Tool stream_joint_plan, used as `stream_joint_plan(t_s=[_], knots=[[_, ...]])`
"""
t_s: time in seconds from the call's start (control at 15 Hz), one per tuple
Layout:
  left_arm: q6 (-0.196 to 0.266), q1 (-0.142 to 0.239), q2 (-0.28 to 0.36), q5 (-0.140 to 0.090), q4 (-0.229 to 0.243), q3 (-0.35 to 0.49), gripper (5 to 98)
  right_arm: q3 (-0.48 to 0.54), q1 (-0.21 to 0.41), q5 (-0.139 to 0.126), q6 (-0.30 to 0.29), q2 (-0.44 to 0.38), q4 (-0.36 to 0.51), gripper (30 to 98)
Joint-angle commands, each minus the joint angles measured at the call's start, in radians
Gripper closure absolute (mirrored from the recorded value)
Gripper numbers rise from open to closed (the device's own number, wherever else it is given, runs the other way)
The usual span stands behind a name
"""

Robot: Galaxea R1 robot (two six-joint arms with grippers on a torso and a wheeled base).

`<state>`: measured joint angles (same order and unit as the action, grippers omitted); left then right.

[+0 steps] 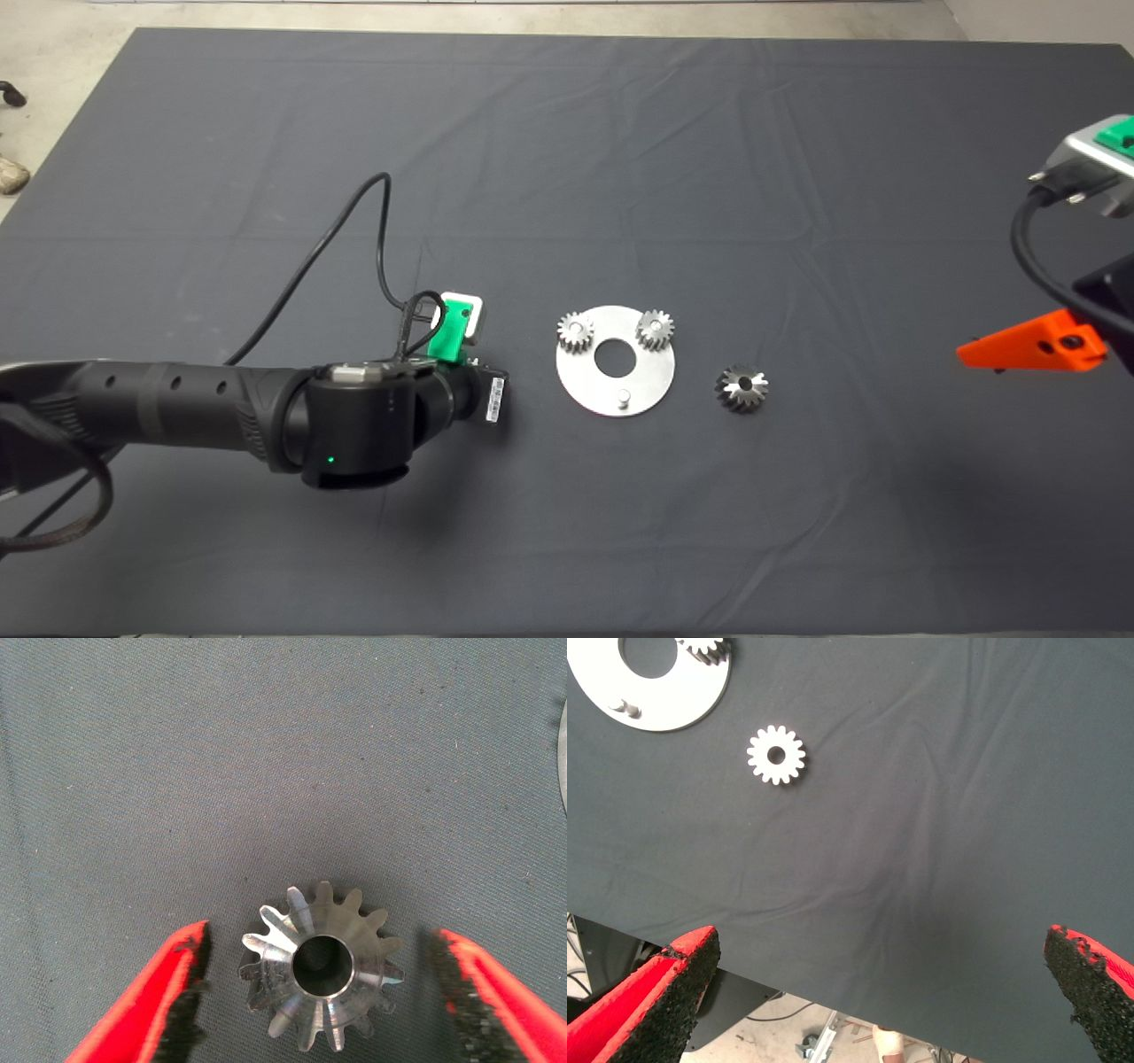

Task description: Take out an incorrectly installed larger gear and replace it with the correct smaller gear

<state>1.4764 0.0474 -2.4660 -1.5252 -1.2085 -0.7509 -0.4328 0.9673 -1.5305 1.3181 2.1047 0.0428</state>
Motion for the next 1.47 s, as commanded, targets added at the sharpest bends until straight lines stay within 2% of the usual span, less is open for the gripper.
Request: stream_joint_plan(t_s=[0.0,0.2,0.33,0.47,0.87,1.0,1.4], knots=[[-0.007,0.009,0.0,-0.039,-0.016,0.008,43.6,0.008,0.021,-0.046,0.008,-0.002,0.031,31.7],[-0.007,0.009,0.0,-0.041,-0.016,0.016,48.4,0.008,0.021,-0.046,0.009,-0.002,0.031,31.7],[-0.007,0.009,0.001,-0.041,-0.013,0.019,48.5,0.008,0.021,-0.046,0.009,-0.002,0.031,31.7],[-0.007,0.009,0.0,-0.042,-0.013,0.033,53.7,0.008,0.021,-0.046,0.009,-0.002,0.031,31.7],[-0.005,0.01,-0.002,-0.041,-0.008,0.043,58.3,0.008,0.021,-0.046,0.009,-0.002,0.031,31.7],[-0.005,0.009,-0.002,-0.041,-0.008,0.044,62.9,0.008,0.021,-0.046,0.009,-0.003,0.031,31.7],[-0.007,0.009,-0.009,-0.041,-0.008,0.045,65.9,0.008,0.021,-0.046,0.009,-0.004,0.031,31.7]])
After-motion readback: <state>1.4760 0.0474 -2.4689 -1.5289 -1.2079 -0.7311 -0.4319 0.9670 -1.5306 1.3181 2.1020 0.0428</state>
